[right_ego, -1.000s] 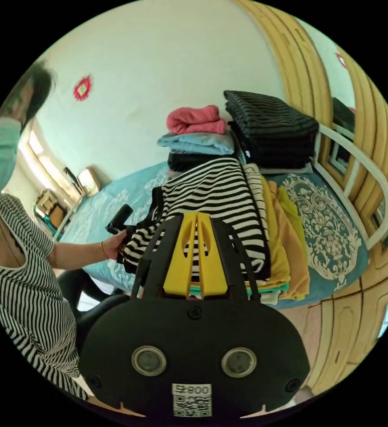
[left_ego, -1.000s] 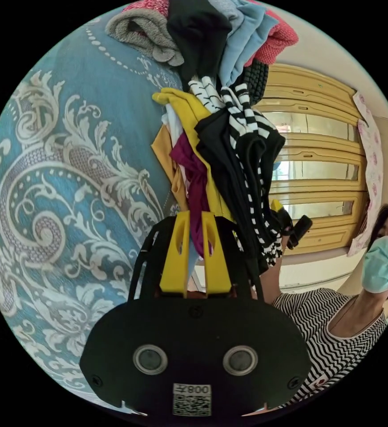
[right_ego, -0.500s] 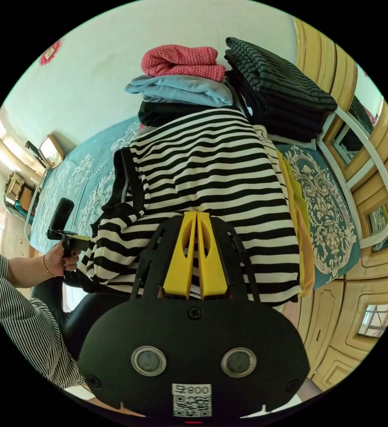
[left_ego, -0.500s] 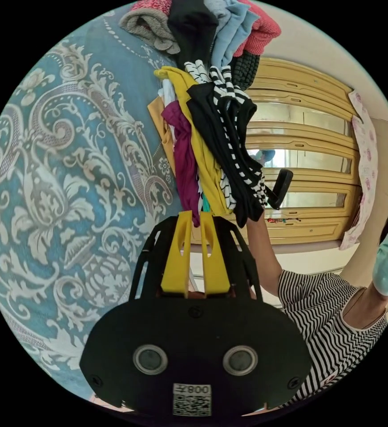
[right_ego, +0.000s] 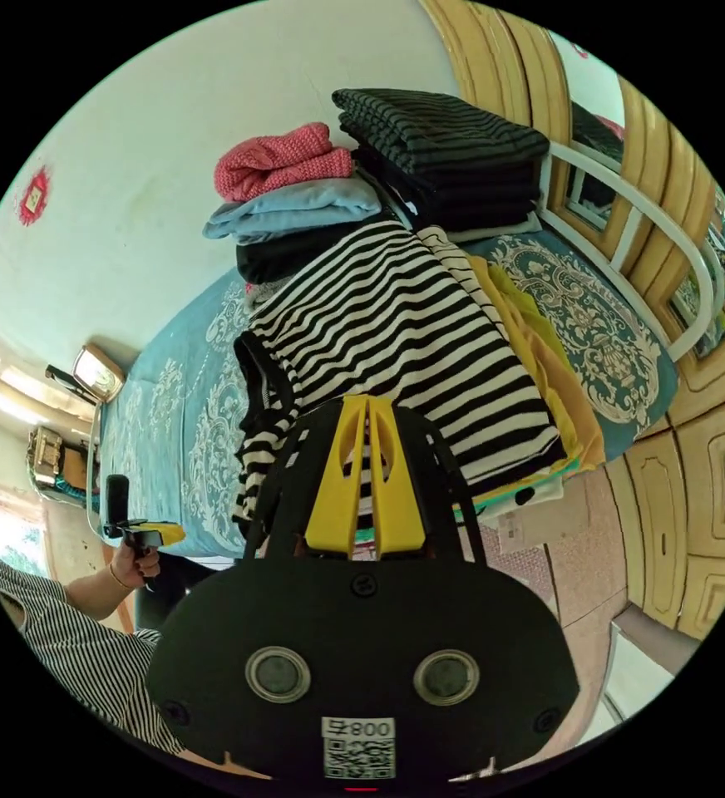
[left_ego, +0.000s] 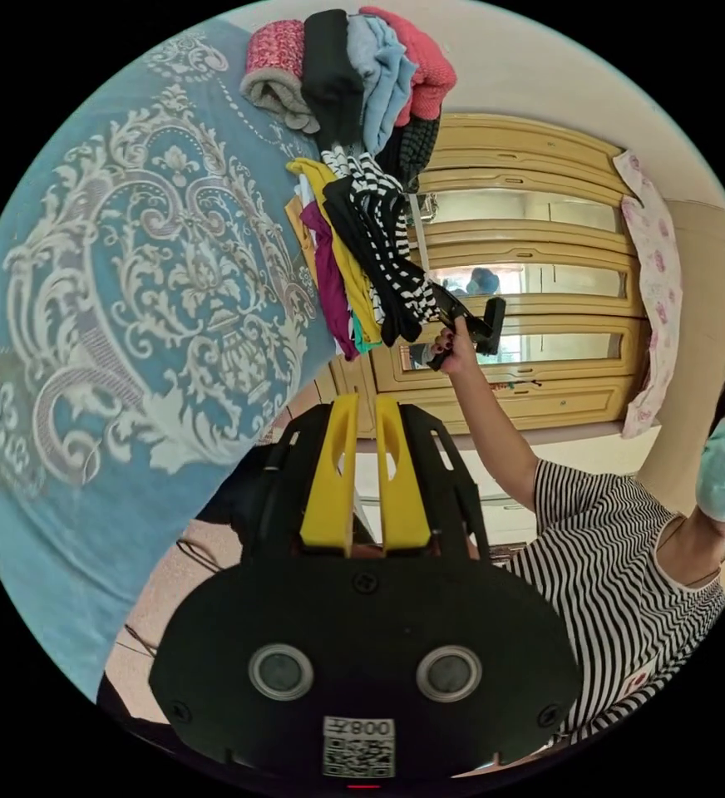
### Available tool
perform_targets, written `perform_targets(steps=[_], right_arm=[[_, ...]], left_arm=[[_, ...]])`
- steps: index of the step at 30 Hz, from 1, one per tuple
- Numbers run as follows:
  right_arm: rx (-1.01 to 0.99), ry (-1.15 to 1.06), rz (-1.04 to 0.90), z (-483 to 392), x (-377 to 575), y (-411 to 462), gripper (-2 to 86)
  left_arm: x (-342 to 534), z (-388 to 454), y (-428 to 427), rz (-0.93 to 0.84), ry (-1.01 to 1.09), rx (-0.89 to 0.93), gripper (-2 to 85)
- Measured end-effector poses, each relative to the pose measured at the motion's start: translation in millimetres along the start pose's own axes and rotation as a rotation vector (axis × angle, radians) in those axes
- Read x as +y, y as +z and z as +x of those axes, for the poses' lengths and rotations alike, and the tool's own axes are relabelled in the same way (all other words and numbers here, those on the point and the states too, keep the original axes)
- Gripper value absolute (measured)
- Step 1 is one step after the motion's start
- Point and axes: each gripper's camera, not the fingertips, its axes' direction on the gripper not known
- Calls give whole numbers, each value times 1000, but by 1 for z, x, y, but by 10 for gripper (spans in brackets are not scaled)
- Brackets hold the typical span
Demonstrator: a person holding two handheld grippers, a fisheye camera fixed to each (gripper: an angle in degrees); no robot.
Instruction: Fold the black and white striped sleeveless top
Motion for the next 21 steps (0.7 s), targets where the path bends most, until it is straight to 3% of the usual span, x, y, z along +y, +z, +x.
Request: perform_targets(steps=[6,12,15,21], right_arm=[[-172,108,14,-5,105,-15,0],[-321,162,-35,-23,196,-2,0],[-381,123,-53,-38,214,2,0],[-407,-16,-53,-80,213,-1,0]], left_arm=[[103,-5,-46,56,-48,18,24],[182,23,-64,64,41,-37,12],[207,56,-73,77,163,-175,7],[249,132,-90,122,423,-688,4]])
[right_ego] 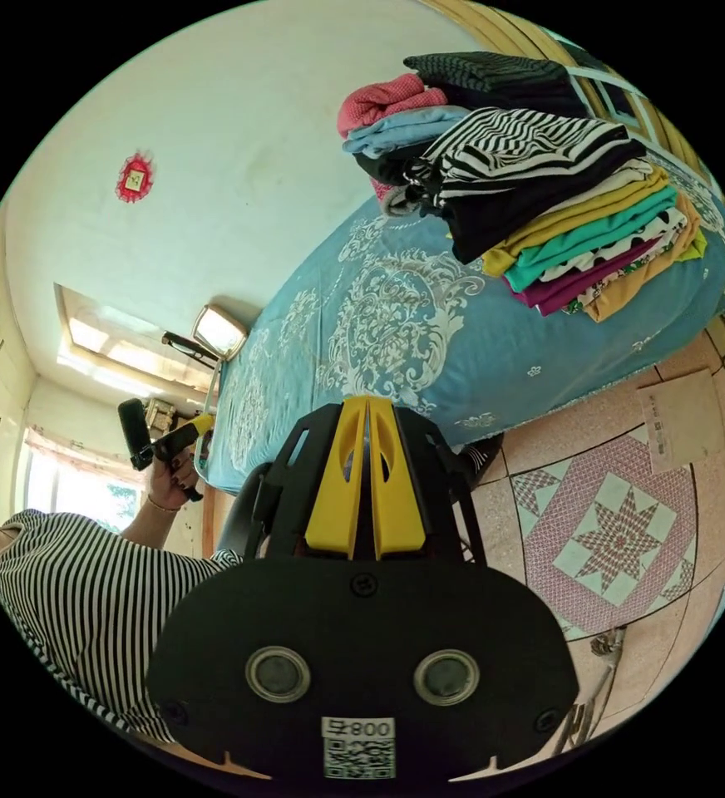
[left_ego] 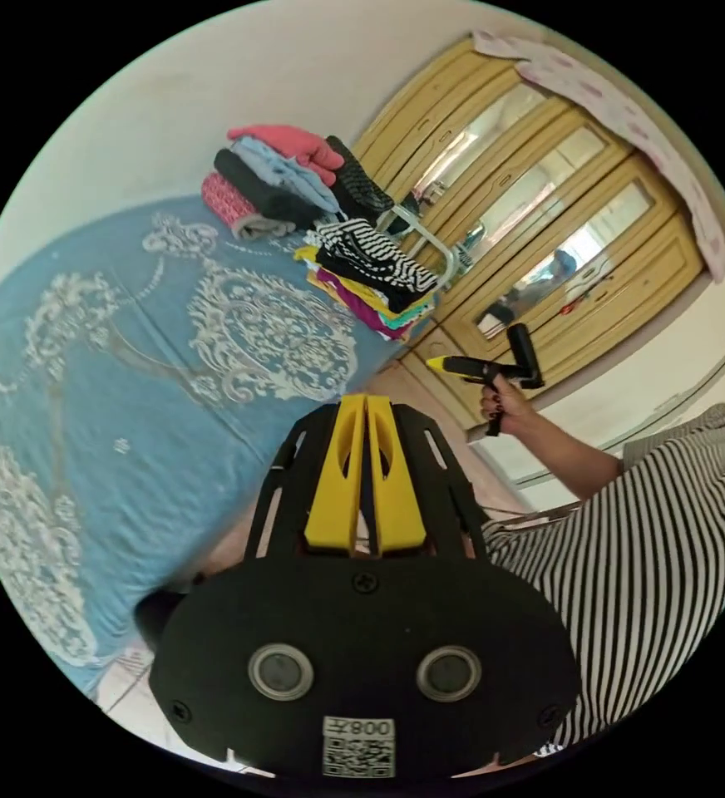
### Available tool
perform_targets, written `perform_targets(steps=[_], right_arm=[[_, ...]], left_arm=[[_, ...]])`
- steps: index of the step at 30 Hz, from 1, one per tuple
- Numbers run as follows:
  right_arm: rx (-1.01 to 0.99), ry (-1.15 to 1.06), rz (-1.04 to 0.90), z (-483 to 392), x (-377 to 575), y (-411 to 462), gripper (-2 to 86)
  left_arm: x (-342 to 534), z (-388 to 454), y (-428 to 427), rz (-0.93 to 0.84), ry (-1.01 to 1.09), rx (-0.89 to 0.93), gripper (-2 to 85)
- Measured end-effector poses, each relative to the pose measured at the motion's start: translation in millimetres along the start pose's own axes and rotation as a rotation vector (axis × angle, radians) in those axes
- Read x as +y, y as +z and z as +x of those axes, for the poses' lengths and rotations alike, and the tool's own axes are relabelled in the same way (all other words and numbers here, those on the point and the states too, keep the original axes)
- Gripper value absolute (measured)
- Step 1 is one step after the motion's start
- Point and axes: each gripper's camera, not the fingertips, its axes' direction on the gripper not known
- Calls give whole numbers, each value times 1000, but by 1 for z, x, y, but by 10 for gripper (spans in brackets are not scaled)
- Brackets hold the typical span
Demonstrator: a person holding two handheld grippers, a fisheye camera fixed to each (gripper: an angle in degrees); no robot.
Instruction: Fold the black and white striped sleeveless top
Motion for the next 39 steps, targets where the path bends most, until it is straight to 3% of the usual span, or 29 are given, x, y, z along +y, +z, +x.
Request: perform_targets(steps=[5,7,11,18,26,34,39], right_arm=[[-2,-74,-36,-26,-10,17,0],[-15,-74,-54,-28,-13,24,1],[-43,-56,-89,-29,-26,39,2],[-87,-59,-18,-31,-92,37,14],[-138,-112,205,-23,-321,17,81],[-163,58,379,6,-524,-27,102],[-85,144,347,14,-612,-37,119]], left_arm=[[20,18,-34,29,59,-338,4],[24,13,-38,10,30,-360,4],[34,-12,-44,10,-26,-187,5],[8,-53,-24,-70,86,-198,4],[-90,-140,32,-125,158,123,3],[-150,-170,34,-232,127,250,4],[-169,-195,26,-335,37,312,3]])
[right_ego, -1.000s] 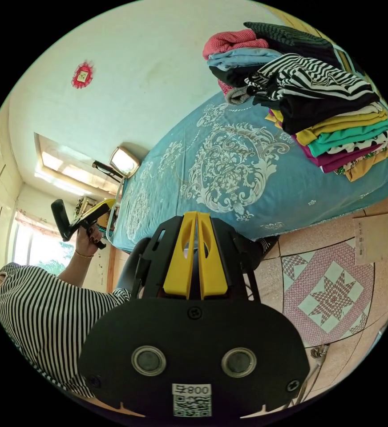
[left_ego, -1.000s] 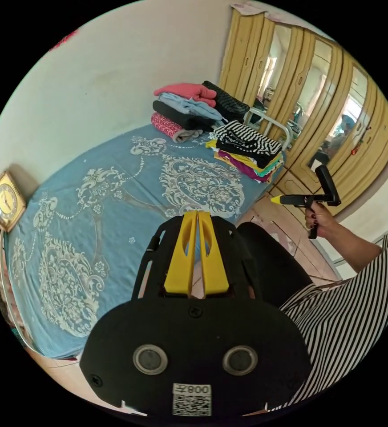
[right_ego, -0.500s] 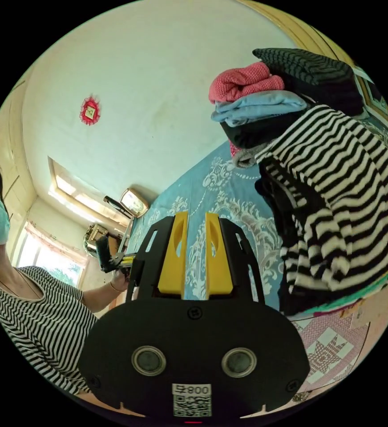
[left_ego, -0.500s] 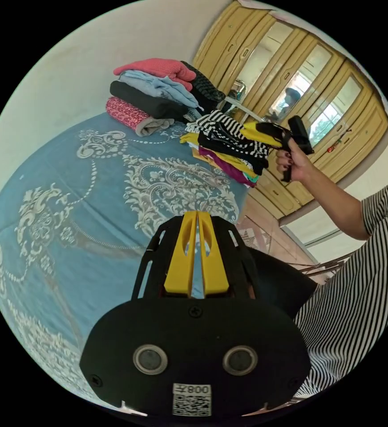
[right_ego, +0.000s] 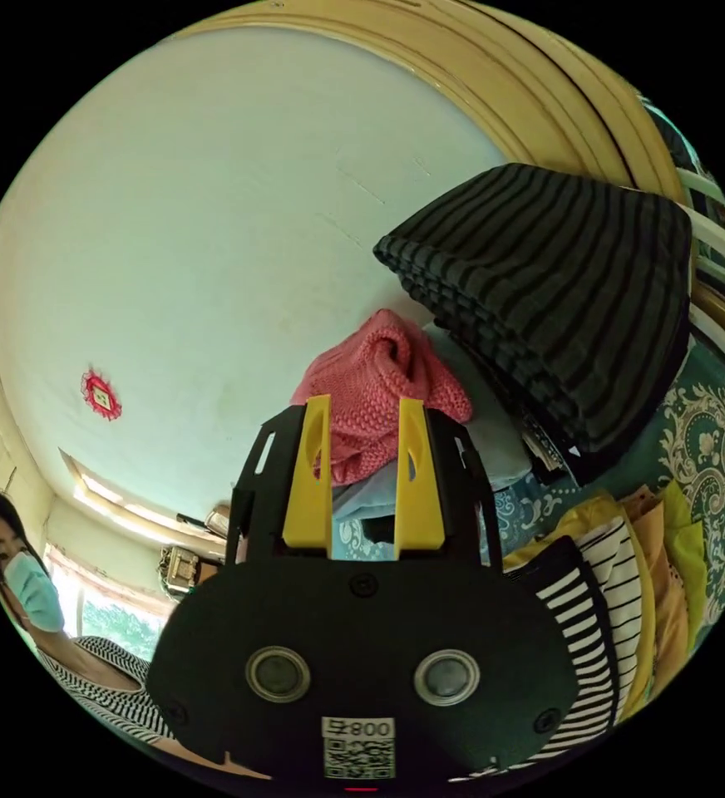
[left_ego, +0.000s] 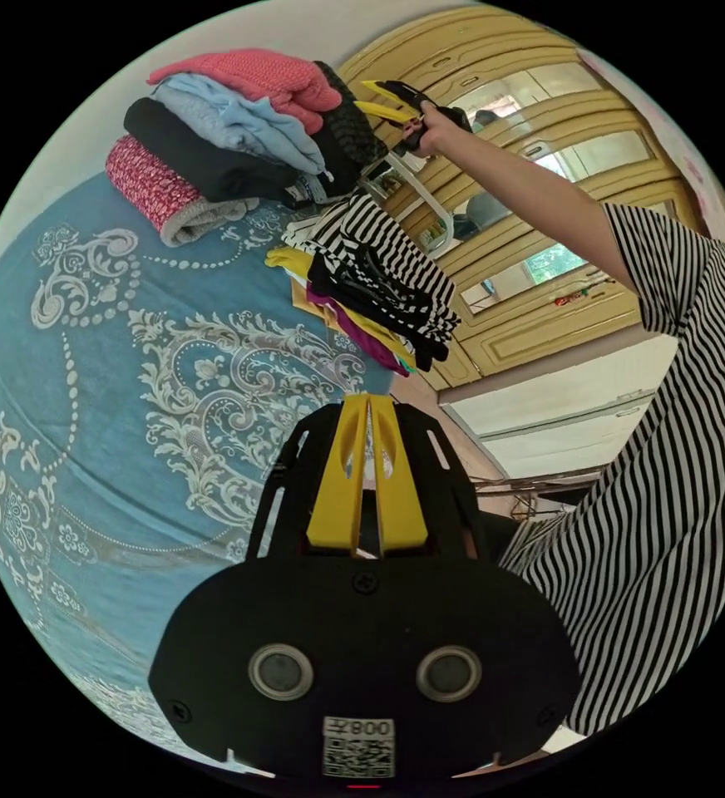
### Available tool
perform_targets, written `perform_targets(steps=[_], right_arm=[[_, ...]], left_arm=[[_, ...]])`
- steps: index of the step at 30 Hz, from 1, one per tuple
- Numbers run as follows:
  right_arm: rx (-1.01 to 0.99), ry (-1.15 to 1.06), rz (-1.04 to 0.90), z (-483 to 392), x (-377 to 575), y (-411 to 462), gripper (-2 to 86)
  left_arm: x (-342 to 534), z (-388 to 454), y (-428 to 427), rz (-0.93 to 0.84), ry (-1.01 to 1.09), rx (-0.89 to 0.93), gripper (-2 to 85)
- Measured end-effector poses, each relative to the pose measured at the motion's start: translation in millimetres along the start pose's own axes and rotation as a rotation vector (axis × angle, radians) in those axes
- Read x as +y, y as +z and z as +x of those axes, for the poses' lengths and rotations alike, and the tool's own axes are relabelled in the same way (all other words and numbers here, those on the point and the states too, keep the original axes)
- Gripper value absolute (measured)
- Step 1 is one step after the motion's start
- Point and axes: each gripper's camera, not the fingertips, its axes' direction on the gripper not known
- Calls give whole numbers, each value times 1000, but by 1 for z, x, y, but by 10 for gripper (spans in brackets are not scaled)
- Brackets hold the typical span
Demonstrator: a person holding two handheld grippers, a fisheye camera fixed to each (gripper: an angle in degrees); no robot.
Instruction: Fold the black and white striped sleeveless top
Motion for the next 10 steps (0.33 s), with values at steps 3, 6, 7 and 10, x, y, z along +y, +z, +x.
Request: perform_targets(steps=[3,6,7,10], right_arm=[[0,31,-78,-1,-36,27,124],[3,16,-138,-12,-59,54,127],[-8,8,-168,-17,-66,66,129],[-66,2,-244,-32,-78,96,126]], left_arm=[[-11,-16,-19,-8,-47,23,3],[-23,-30,-37,-11,-62,4,3],[-27,-36,-44,-6,-67,6,3],[-35,-50,-61,12,-72,8,2]])
